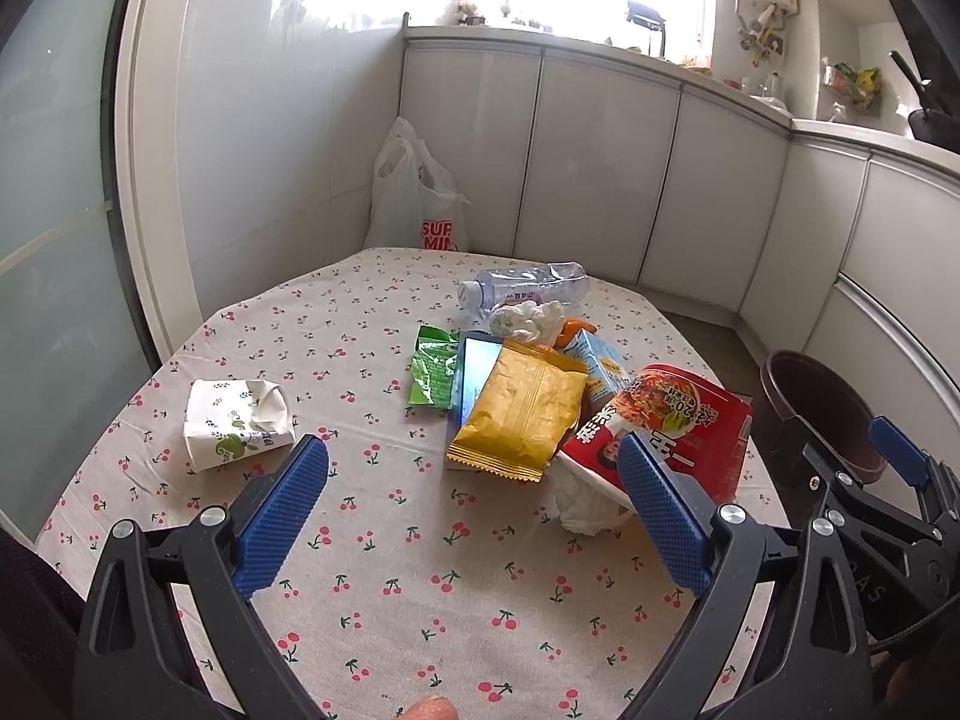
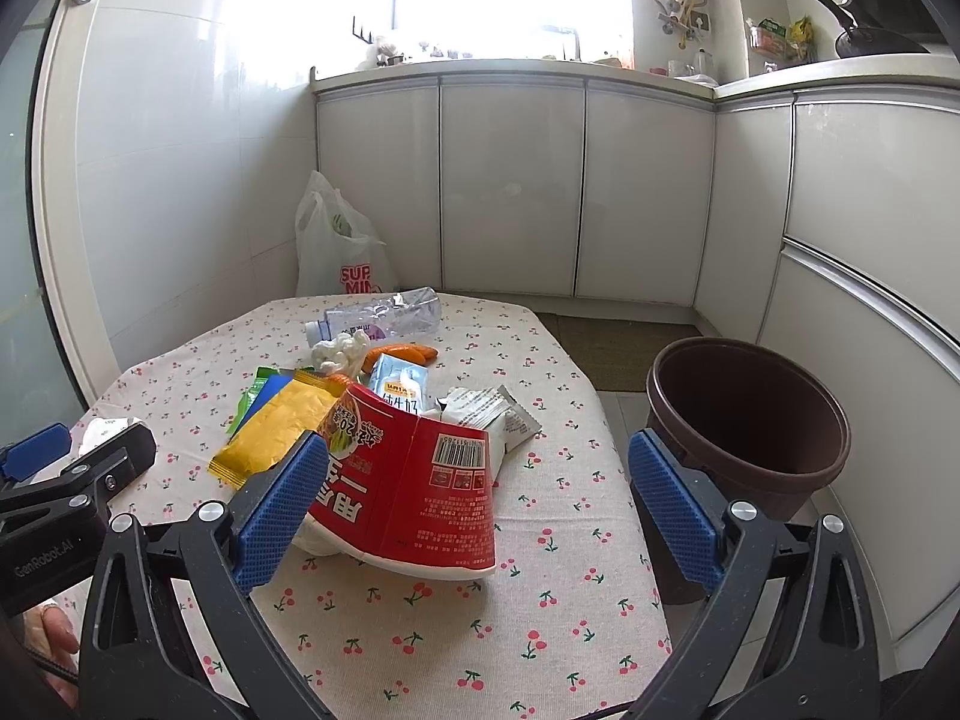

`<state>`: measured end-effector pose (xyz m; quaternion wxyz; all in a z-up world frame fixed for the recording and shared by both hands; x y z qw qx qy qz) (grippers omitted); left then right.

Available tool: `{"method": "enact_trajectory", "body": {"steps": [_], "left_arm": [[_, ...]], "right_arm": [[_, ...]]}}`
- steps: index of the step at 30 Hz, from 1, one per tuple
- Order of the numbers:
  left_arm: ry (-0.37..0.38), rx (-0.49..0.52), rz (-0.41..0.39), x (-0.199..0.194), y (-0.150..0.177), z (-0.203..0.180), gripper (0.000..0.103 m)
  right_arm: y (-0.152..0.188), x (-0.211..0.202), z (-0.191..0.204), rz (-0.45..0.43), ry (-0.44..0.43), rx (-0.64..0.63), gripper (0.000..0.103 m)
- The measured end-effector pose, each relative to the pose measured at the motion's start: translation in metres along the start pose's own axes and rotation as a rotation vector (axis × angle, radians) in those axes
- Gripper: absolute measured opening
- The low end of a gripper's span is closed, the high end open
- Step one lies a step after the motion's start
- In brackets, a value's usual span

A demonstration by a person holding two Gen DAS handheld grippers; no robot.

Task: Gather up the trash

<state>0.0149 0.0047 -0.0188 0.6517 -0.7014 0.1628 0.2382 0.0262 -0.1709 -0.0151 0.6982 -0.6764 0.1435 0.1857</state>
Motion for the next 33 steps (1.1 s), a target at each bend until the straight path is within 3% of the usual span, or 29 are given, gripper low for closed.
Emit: {"method": "enact_trajectory", "body": {"steps": [16, 22, 33], "left_arm": [[-0.004, -0.002, 0.026, 0.007, 0.002, 0.002, 0.094], [-0.017, -0.012, 0.066, 0.017, 0.003, 0.005, 0.095], [-0.087, -0.054, 0.223, 0.062, -0.013, 0.029, 0.095]], "right_arm": [[0.001, 0.001, 0.000, 0.008, -0.001, 0.001, 0.096], [-0.003, 0.009, -0.002, 0.060, -0.012, 0.014, 0.096], [-0.066, 0.041, -0.023, 0.100, -0.064, 0.064, 0.096]]}}
Point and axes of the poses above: each gripper's, at about its wrist camera, not at the fingertips, and x roughly the way its jaws point, z to its left, y to its underside, the point moved 2 cm from there along x, roughly the way its jaws point, and after that the axes turned 7 degrees about -y, right-handed, at the moved point
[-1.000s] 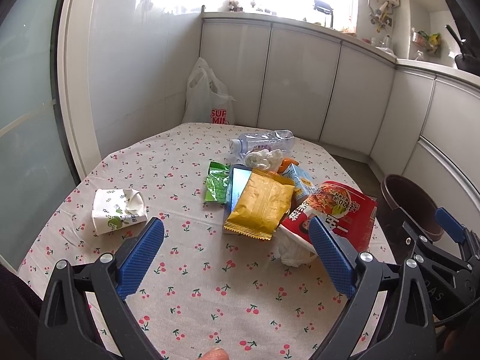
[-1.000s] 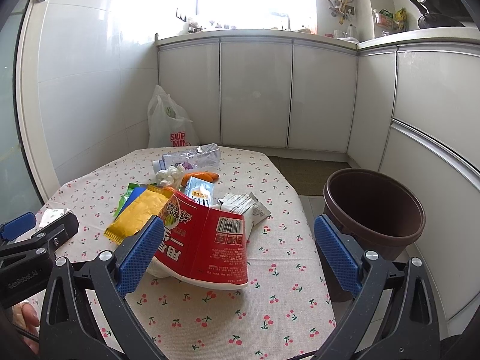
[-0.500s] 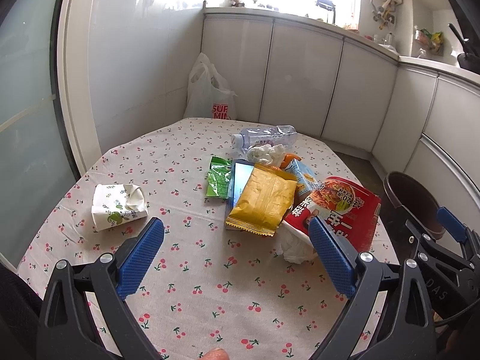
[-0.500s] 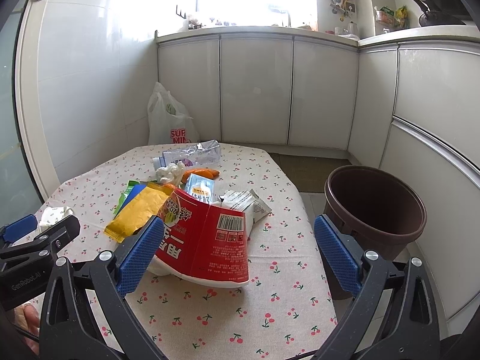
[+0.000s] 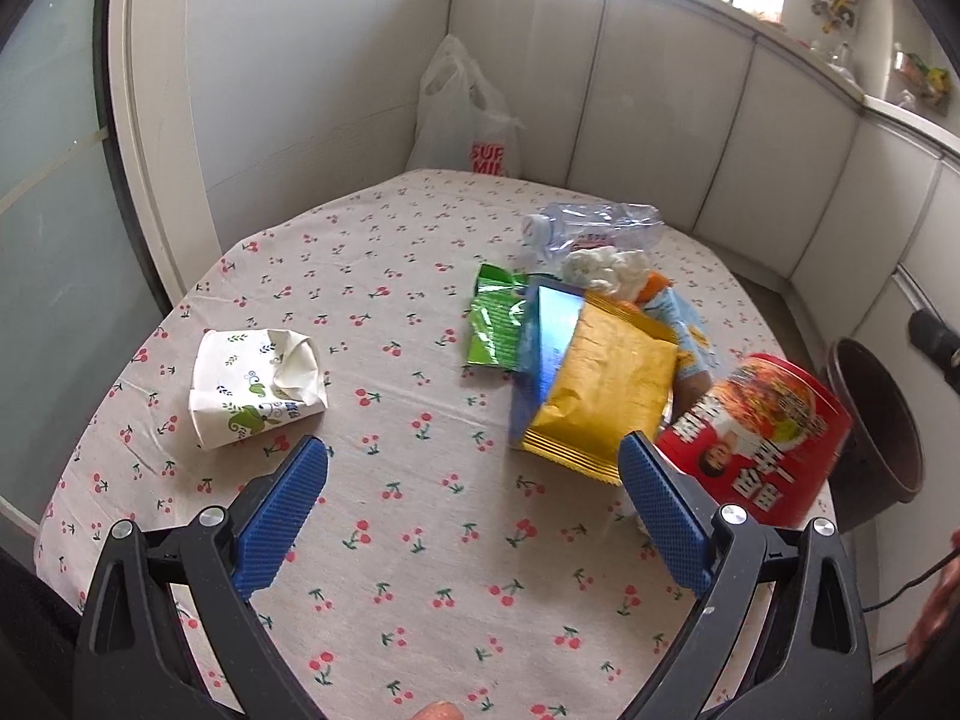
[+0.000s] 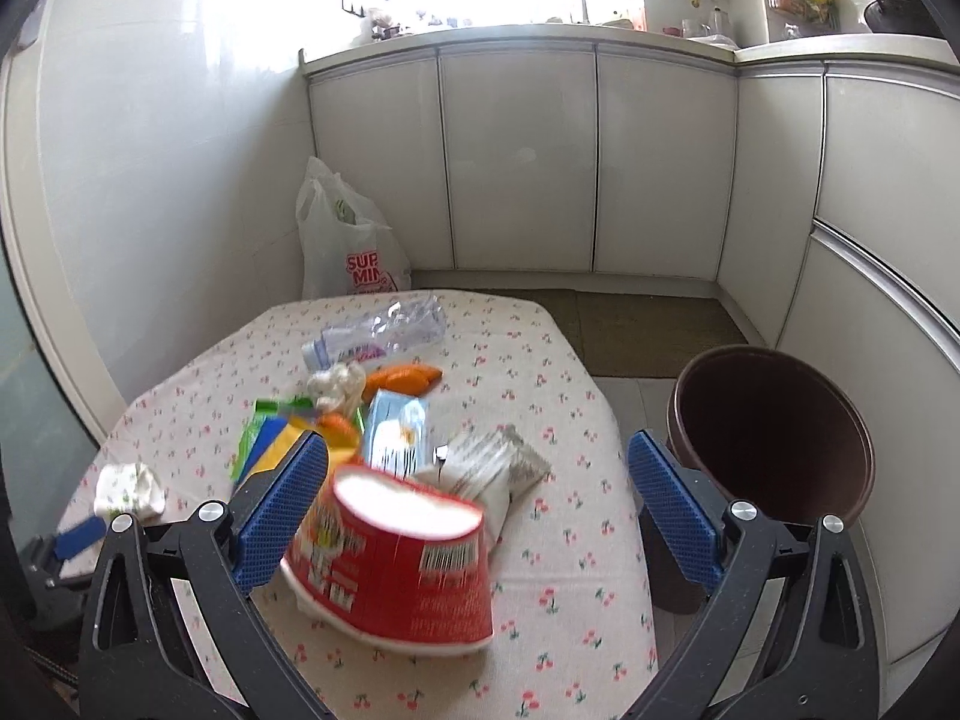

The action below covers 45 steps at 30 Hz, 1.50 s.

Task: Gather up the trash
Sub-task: 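Lower the left tool onto the white tissue and close its fingers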

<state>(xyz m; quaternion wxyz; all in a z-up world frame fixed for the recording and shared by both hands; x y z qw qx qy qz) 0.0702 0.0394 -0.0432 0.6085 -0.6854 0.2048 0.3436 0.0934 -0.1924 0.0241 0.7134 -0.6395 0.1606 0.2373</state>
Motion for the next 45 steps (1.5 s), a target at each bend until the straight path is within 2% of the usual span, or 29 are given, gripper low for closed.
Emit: {"method": "enact_trajectory", "body": {"steps": [4, 8, 10, 13, 14, 15, 16, 17, 18, 19, 21, 23, 28, 33, 34, 40, 42, 45], "left_arm": [[-0.007, -0.038, 0.062, 0.018, -0.022, 0.008, 0.095], [0.017, -0.080, 0.109, 0.033, -0.070, 0.008, 0.095], [0.057, -0.092, 0.091, 0.033, -0.103, -0.002, 0.095], [0.138, -0.107, 0.004, 0.029, -0.151, -0.018, 0.096], [0.149, -0.105, 0.008, 0.035, -0.160, -0.022, 0.097], [0.142, -0.088, 0.071, 0.054, -0.169, -0.031, 0.097], [0.116, -0.053, 0.162, 0.074, -0.170, -0.038, 0.097], [0.081, 0.011, 0.330, 0.107, -0.164, -0.047, 0.096], [0.062, 0.020, 0.441, 0.131, -0.155, -0.050, 0.096], [0.053, -0.022, 0.491, 0.148, -0.146, -0.047, 0.096], [0.070, -0.047, 0.455, 0.153, -0.142, -0.047, 0.095], [0.119, -0.010, 0.425, 0.153, -0.139, -0.059, 0.095], [0.162, 0.079, 0.463, 0.165, -0.136, -0.098, 0.095], [0.165, 0.090, 0.480, 0.178, -0.143, -0.117, 0.094], [0.166, 0.089, 0.485, 0.183, -0.142, -0.123, 0.092], [0.157, 0.069, 0.530, 0.198, -0.135, -0.124, 0.063], [0.156, 0.060, 0.507, 0.196, -0.135, -0.121, 0.046], [0.178, 0.034, 0.468, 0.183, -0.140, -0.106, 0.036]], "right_arm": [[-0.031, 0.019, -0.012, 0.011, -0.037, 0.051, 0.096], [-0.057, 0.041, -0.023, 0.023, -0.052, 0.066, 0.096], [-0.063, 0.048, -0.031, 0.012, -0.054, 0.087, 0.096], [-0.058, 0.063, -0.054, 0.030, -0.078, 0.168, 0.096], [-0.058, 0.068, -0.059, 0.047, -0.083, 0.189, 0.096], [-0.057, 0.073, -0.065, 0.064, -0.089, 0.205, 0.096], [-0.057, 0.078, -0.070, 0.076, -0.089, 0.213, 0.096], [-0.057, 0.081, -0.073, 0.082, -0.084, 0.216, 0.096], [-0.058, 0.084, -0.077, 0.088, -0.077, 0.223, 0.096], [-0.058, 0.086, -0.080, 0.094, -0.075, 0.232, 0.096], [-0.060, 0.089, -0.088, 0.106, -0.084, 0.269, 0.096], [-0.061, 0.092, -0.094, 0.114, -0.101, 0.306, 0.096], [-0.057, 0.108, -0.097, 0.167, -0.129, 0.340, 0.096], [-0.054, 0.114, -0.099, 0.204, -0.148, 0.355, 0.096], [-0.054, 0.114, -0.099, 0.208, -0.154, 0.358, 0.096], [-0.054, 0.115, -0.100, 0.234, -0.183, 0.383, 0.096], [-0.053, 0.114, -0.100, 0.247, -0.217, 0.410, 0.096], [-0.053, 0.110, -0.095, 0.250, -0.286, 0.466, 0.096]]}}
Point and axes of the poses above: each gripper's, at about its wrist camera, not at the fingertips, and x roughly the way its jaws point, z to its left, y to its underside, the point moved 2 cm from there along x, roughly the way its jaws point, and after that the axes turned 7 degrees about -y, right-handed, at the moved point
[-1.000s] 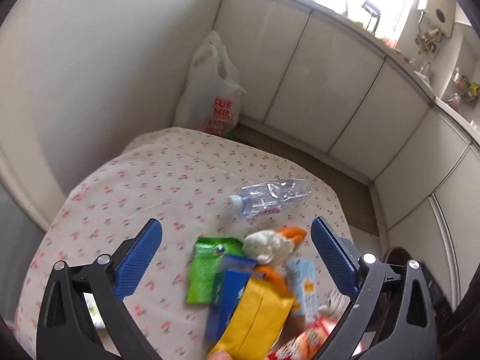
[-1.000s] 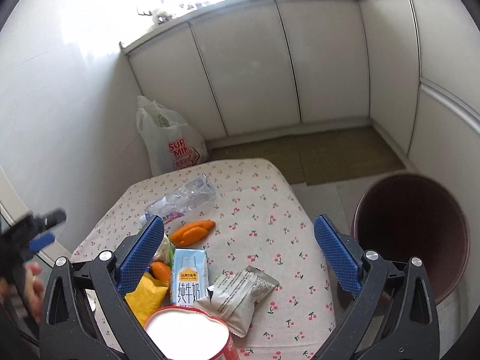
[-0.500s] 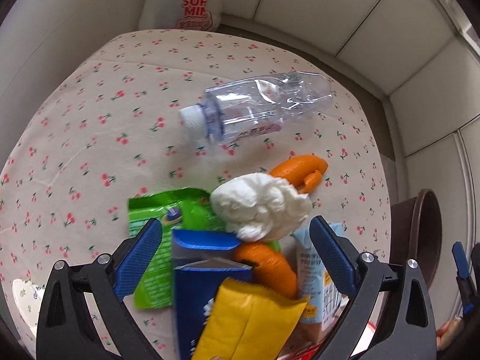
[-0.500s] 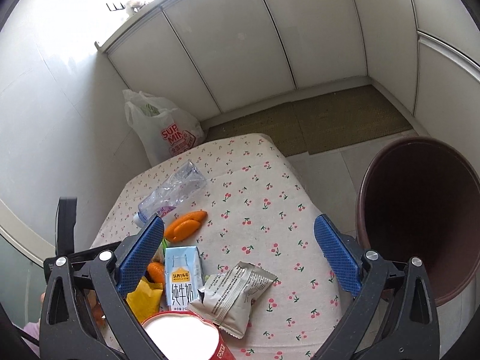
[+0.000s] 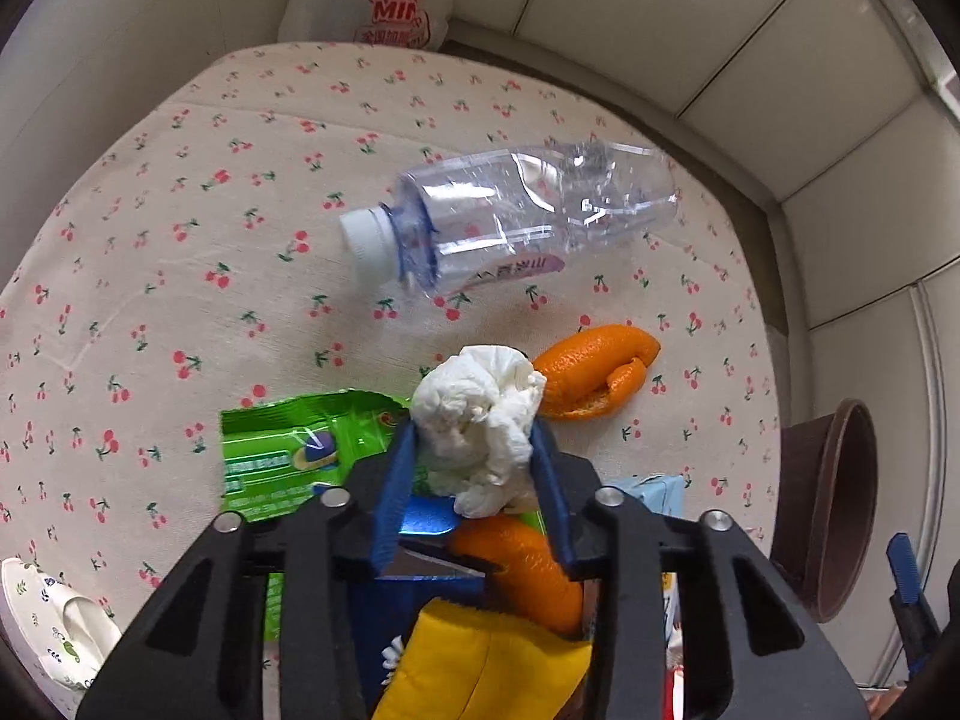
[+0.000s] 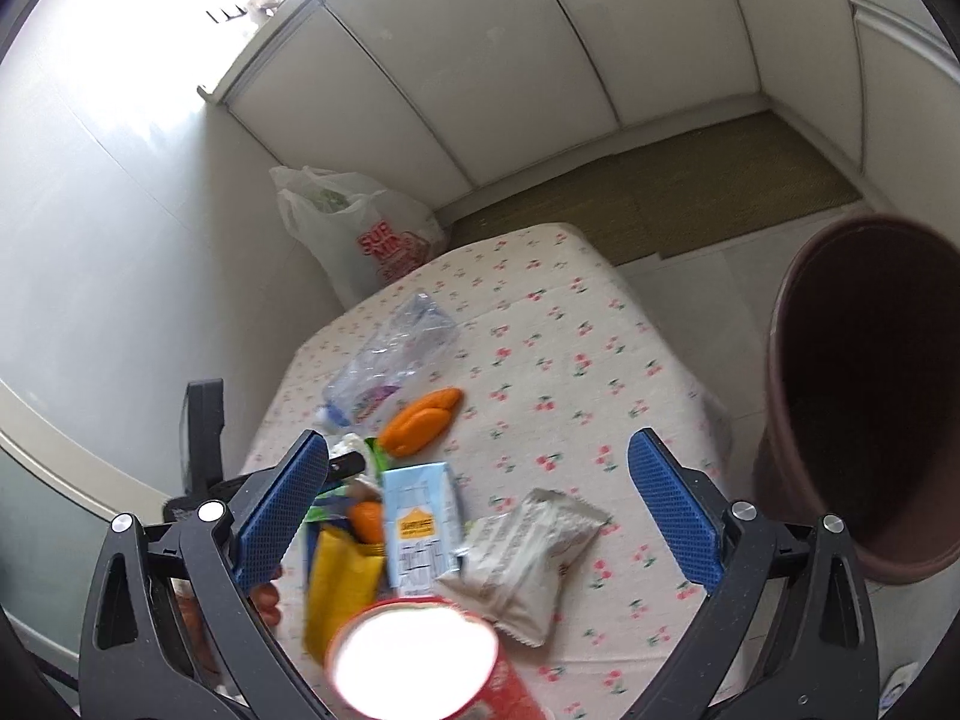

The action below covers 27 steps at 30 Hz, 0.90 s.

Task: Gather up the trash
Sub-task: 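Lower the left tool onto the white tissue and close its fingers, then grasp the yellow snack packet with the right tool while the left tool holds the tissue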

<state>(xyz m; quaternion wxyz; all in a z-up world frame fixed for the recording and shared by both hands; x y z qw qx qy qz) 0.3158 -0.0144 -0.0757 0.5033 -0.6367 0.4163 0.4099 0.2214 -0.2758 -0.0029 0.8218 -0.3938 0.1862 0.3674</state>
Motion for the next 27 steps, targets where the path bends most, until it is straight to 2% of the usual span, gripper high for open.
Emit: {"method": "enact_trajectory", "body": {"steps": [3, 6, 8, 12, 14, 18, 21, 24, 27], "left_arm": [[0.022, -0.014, -0.053, -0.018, 0.007, 0.015, 0.033], [0.068, -0.066, -0.091, -0.037, 0.021, 0.038, 0.032], [0.101, -0.112, -0.122, -0.051, 0.031, 0.056, 0.032], [0.140, -0.184, -0.223, -0.086, 0.047, 0.093, 0.032], [0.156, -0.209, -0.285, -0.105, 0.054, 0.111, 0.032], [0.169, -0.230, -0.409, -0.139, 0.069, 0.147, 0.032], [0.158, -0.245, -0.451, -0.147, 0.077, 0.166, 0.032], [0.192, -0.268, -0.440, -0.145, 0.074, 0.180, 0.032], [0.224, -0.282, -0.422, -0.139, 0.071, 0.185, 0.033]], "right_arm": [[0.004, -0.002, 0.012, 0.016, -0.054, 0.009, 0.096], [0.013, -0.002, 0.040, 0.025, -0.030, -0.125, 0.096], [0.025, -0.002, 0.066, 0.019, 0.017, -0.288, 0.096], [0.075, 0.008, 0.124, 0.046, 0.114, -0.727, 0.096], [0.117, 0.022, 0.151, 0.094, 0.161, -0.981, 0.096], [0.188, 0.046, 0.172, 0.214, 0.193, -1.316, 0.096], [0.226, 0.060, 0.172, 0.292, 0.207, -1.461, 0.096], [0.253, 0.074, 0.171, 0.335, 0.251, -1.553, 0.096], [0.263, 0.087, 0.167, 0.351, 0.310, -1.614, 0.091]]}}
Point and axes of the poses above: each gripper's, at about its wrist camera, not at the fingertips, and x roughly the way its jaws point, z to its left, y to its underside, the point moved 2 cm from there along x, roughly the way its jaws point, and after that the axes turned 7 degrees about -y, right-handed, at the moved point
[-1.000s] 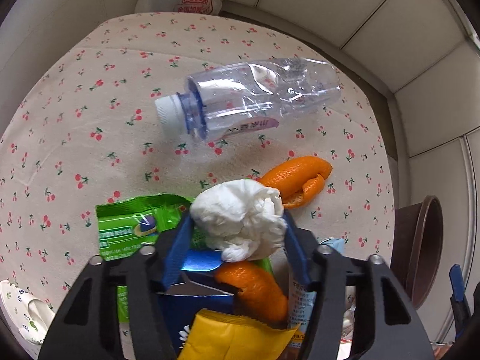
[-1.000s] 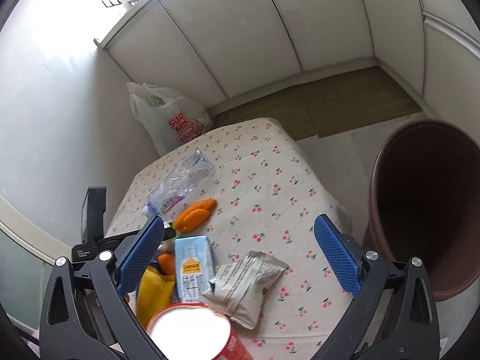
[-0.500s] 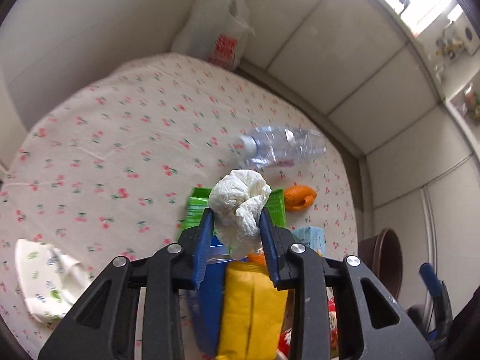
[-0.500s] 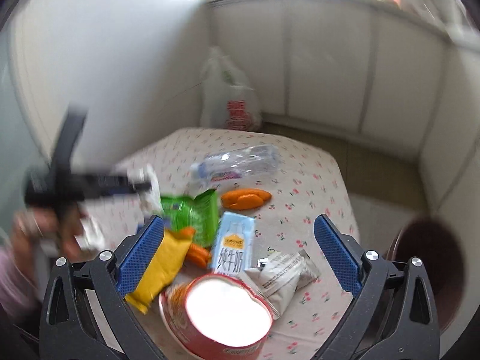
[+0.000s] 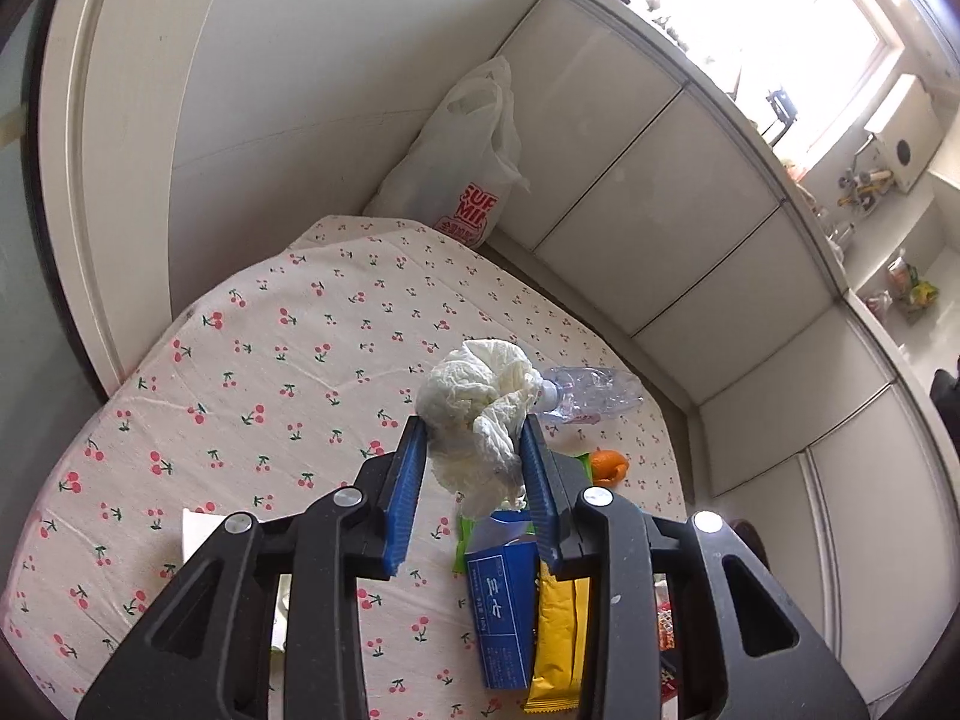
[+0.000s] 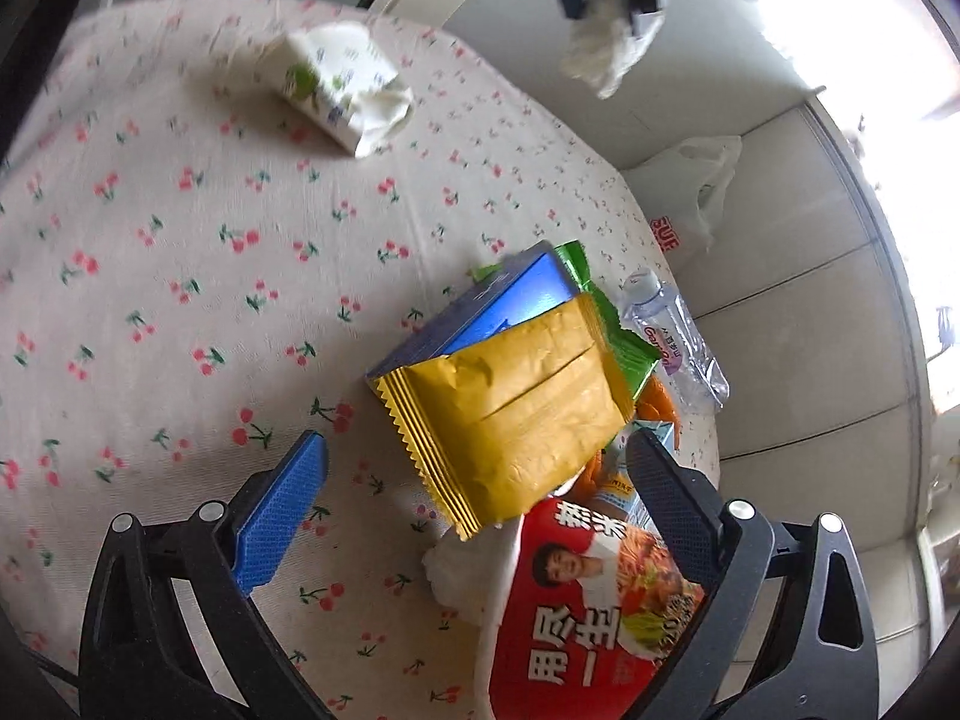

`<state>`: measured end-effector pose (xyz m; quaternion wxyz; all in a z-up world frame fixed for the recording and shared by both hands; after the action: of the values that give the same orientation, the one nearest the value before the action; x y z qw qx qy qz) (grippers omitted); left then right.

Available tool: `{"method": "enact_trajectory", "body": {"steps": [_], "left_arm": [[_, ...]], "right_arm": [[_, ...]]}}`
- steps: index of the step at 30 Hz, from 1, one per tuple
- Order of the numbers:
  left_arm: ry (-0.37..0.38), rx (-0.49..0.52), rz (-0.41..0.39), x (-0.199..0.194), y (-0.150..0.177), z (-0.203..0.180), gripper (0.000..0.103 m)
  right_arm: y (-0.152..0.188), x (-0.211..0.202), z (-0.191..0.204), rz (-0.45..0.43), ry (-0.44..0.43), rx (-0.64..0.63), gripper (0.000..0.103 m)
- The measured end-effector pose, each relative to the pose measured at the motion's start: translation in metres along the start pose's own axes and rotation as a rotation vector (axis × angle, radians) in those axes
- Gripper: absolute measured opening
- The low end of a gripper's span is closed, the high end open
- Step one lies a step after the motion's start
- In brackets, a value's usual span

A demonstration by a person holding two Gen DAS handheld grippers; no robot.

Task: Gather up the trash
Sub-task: 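Grasp the yellow snack packet with the right tool while the left tool holds the tissue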

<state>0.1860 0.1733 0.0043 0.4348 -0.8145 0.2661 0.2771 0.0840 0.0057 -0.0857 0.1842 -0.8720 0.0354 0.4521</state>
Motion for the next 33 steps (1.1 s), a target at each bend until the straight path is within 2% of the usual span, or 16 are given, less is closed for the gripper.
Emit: {"method": "enact_trajectory", "body": {"steps": [2, 4, 6, 9, 15, 33], "left_arm": [[0.005, -0.004, 0.015, 0.004, 0.003, 0.001, 0.033], [0.007, -0.010, 0.027, 0.008, 0.004, 0.003, 0.033], [0.008, -0.016, 0.034, 0.007, 0.008, 0.003, 0.034], [0.006, -0.026, 0.036, 0.007, 0.010, 0.004, 0.034], [0.002, -0.028, 0.049, 0.013, 0.013, 0.005, 0.034], [0.000, -0.027, 0.069, 0.020, 0.017, 0.005, 0.034]], "right_arm": [[-0.001, 0.006, 0.002, 0.020, 0.003, -0.014, 0.081], [-0.002, 0.011, 0.001, 0.039, -0.022, -0.008, 0.049], [-0.004, 0.013, -0.005, 0.051, -0.056, 0.039, 0.039], [-0.002, 0.008, -0.022, -0.009, -0.127, 0.125, 0.018], [0.003, -0.008, -0.048, -0.090, -0.179, 0.283, 0.012], [0.005, -0.032, -0.100, -0.267, -0.377, 0.625, 0.009]]}}
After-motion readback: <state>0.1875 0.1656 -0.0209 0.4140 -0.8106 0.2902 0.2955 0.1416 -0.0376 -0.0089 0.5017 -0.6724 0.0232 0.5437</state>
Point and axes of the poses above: each gripper's, at about its wrist camera, not at the fingertips, and x roughly the way its jaws point, z to its left, y to its underside, the point moved 2 cm from there along x, roughly the way its jaws point, and after that the axes turned 7 degrees about -y, right-handed, at the moved point
